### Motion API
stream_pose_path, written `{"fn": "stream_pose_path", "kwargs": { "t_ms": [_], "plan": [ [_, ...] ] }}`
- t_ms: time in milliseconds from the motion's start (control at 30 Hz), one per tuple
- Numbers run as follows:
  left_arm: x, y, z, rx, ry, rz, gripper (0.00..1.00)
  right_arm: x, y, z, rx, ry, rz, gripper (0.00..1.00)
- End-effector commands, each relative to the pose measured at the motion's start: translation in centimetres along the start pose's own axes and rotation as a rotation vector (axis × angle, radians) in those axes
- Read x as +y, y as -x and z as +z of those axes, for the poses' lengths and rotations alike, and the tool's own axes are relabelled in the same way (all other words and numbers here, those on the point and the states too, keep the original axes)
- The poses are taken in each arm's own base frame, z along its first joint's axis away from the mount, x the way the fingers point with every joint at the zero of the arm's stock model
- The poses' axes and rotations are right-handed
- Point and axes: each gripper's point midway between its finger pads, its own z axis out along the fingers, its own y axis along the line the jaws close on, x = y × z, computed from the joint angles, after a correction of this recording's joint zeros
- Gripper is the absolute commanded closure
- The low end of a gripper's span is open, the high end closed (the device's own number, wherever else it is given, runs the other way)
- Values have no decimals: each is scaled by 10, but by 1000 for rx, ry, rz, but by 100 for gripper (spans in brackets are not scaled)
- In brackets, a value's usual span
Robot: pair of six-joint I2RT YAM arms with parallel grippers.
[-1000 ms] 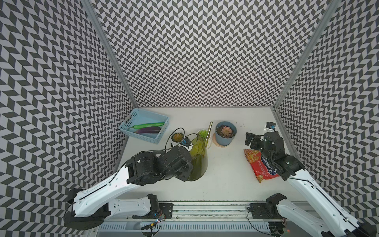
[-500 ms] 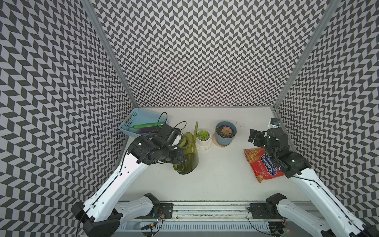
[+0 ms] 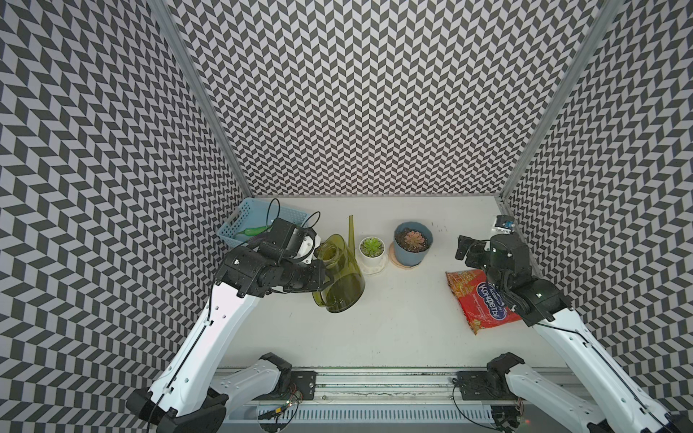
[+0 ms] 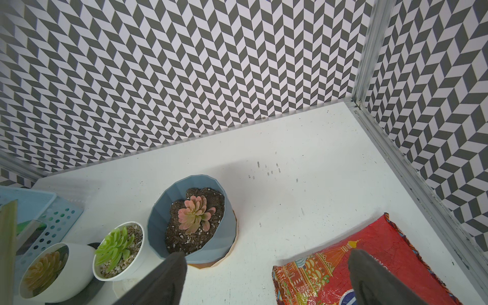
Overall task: Water the succulent around the soil edge
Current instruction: Water the soil of the potted plant with water.
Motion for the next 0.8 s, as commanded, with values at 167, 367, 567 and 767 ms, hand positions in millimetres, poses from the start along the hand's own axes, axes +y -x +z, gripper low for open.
{"fn": "stream_pose_path", "kwargs": {
  "t_ms": [167,367,567,767],
  "plan": [
    [-47,7,-5,7,-95,160,100,-6,12,1,-31,-56,15,0],
    [-79,12,12,84,-141,238,100,-8,14,-3,-43,-59,18,1],
    [-84,15,38,166,-143,253,100,-11,18,-7,-68,-62,27,0],
    [-93,26,51,195,-154,250,100,-12,19,-12,-79,-51,36,0]
  ]
}}
